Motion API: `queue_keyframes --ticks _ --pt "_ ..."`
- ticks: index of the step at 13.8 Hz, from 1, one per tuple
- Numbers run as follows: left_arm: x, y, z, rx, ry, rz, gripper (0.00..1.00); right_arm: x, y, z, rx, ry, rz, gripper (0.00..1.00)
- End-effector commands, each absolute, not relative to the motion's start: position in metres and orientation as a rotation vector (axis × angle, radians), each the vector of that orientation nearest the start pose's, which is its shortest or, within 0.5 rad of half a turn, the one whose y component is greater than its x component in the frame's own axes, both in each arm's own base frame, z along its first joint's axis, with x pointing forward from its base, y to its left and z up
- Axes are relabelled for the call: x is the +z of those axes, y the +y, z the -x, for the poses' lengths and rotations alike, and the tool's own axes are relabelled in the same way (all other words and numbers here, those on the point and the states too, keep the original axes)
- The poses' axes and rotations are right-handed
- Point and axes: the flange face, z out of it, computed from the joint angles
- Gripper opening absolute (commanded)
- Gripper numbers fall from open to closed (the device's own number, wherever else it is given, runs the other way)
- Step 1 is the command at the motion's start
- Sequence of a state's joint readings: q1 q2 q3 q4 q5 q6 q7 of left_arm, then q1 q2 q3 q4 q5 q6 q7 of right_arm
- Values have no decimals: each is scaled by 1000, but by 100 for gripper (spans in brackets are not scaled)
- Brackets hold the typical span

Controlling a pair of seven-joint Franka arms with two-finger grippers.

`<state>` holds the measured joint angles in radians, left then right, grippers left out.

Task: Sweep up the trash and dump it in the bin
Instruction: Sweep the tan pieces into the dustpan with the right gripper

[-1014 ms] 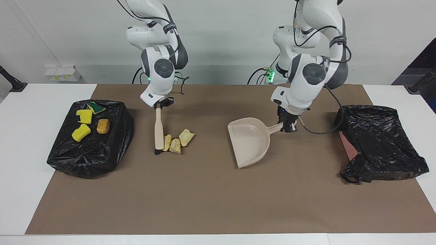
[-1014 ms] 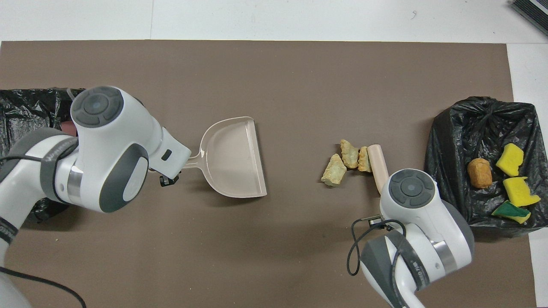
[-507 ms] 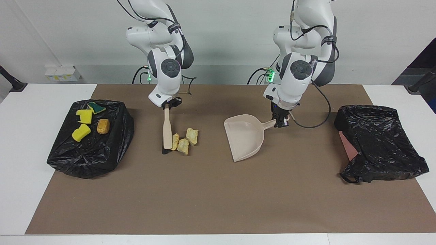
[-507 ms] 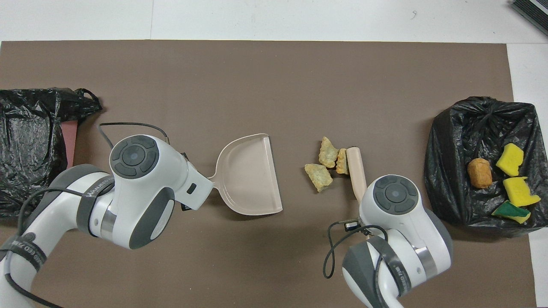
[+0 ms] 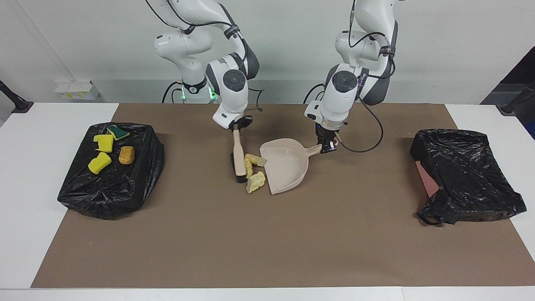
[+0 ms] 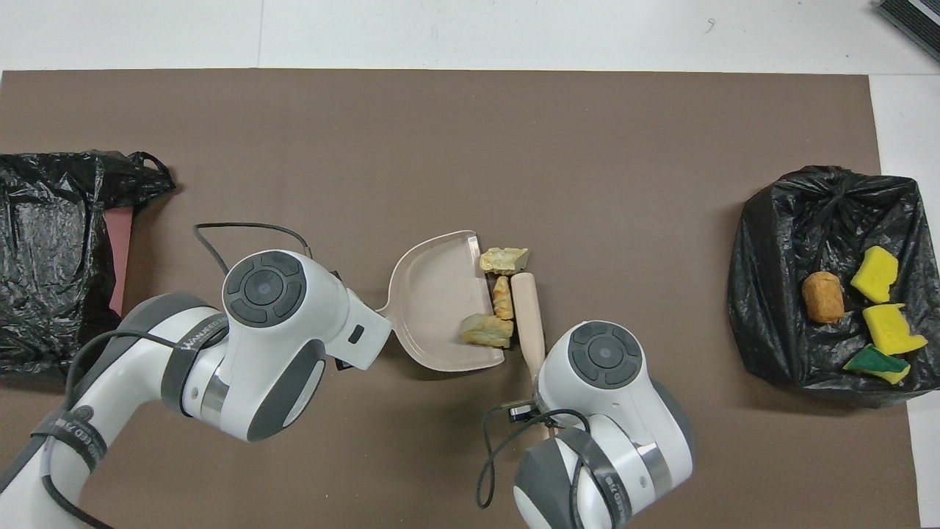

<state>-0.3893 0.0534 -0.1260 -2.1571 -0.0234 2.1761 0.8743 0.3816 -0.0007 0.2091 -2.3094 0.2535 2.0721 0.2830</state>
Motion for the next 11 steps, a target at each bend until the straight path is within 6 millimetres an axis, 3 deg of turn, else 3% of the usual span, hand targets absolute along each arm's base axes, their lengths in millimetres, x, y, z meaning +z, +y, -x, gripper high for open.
queue_keyframes --ticks 1,3,5,7,9,11 --pt "370 -269 -467 -9 1993 2445 0 337 308 -391 485 -316 2883 0" --pt "369 -270 -467 -25 2006 2431 0 365 317 -390 524 -347 2859 0" --pt "368 -269 -468 -44 2003 2431 0 388 305 -398 543 -336 2881 0" --pt "368 -269 -468 -44 1983 2448 0 391 280 -426 498 -431 3038 0" --pt "368 -269 -468 -40 1985 2447 0 403 277 -452 516 -517 3125 0" --pt "368 -268 -467 -30 1985 2448 0 387 273 -483 510 -604 3224 0"
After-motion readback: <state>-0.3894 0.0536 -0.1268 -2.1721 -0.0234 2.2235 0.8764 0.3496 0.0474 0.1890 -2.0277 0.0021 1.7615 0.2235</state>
